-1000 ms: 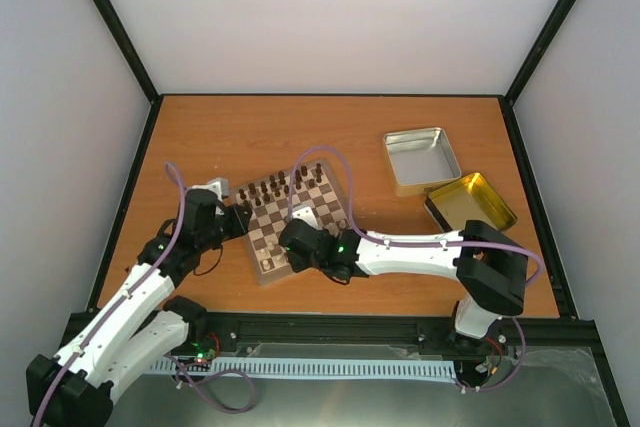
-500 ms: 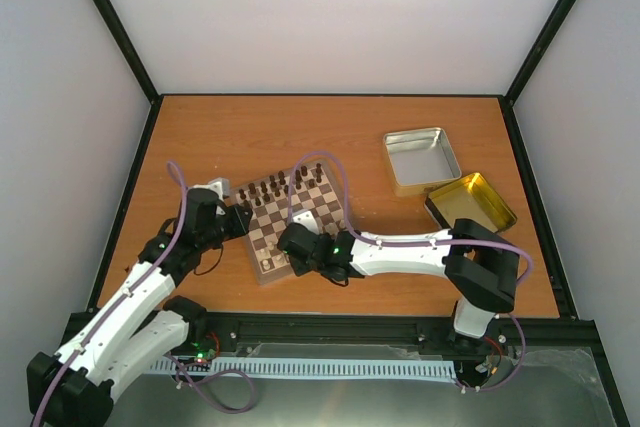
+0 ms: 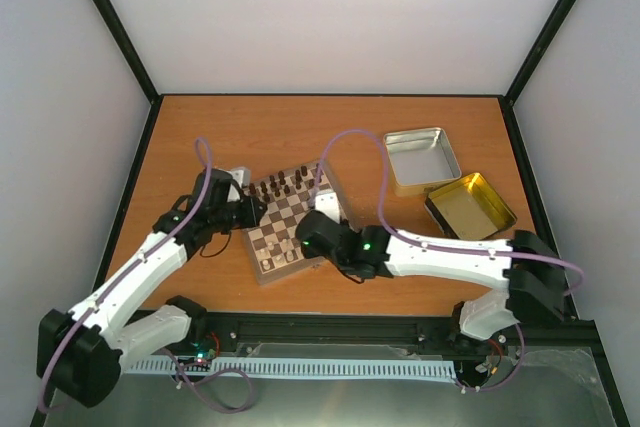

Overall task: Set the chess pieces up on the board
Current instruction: Place the chess piece on the chessboard.

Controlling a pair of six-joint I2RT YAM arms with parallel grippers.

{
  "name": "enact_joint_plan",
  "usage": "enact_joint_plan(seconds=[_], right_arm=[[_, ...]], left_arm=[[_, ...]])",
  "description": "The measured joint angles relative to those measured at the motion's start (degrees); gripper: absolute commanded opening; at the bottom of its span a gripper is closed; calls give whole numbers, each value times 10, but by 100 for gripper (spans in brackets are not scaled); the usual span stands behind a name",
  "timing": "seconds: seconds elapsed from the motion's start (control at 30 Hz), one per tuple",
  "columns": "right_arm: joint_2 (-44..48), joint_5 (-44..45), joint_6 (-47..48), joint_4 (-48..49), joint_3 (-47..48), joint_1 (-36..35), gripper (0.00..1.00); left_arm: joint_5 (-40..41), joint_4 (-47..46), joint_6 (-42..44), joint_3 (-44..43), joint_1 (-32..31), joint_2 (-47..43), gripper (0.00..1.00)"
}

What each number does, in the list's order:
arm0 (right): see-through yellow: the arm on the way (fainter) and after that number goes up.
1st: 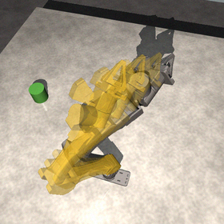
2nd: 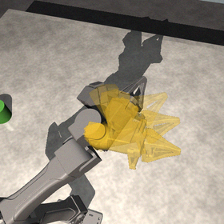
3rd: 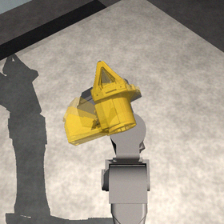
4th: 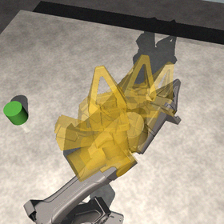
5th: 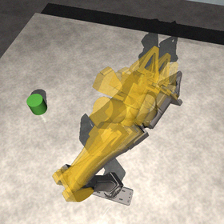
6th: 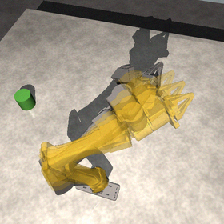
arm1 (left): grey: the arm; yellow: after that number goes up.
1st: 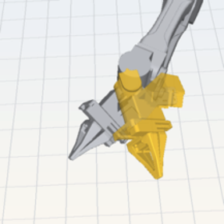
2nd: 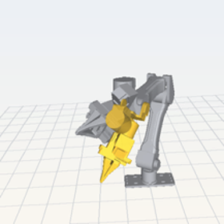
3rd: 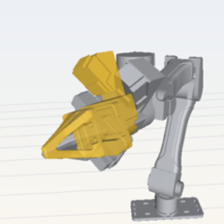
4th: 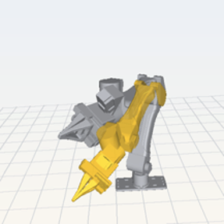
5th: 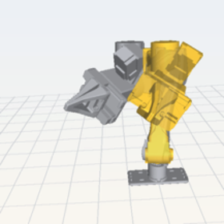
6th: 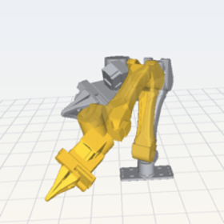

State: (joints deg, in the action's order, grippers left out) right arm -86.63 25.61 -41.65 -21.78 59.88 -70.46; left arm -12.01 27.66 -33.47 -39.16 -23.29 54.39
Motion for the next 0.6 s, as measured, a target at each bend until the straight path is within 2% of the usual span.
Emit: enact_joint_plan(seconds=[0.2,0.43,0.6], right_arm=[[90,59,-79,-20,-59,39,53],[129,54,-128,-36,-137,98,54],[163,45,-143,-37,-173,121,54]], left_arm=[[3,17,23,-37,-63,85,9],[65,56,34,-111,-177,223,9],[104,89,37,-147,-218,289,10]])
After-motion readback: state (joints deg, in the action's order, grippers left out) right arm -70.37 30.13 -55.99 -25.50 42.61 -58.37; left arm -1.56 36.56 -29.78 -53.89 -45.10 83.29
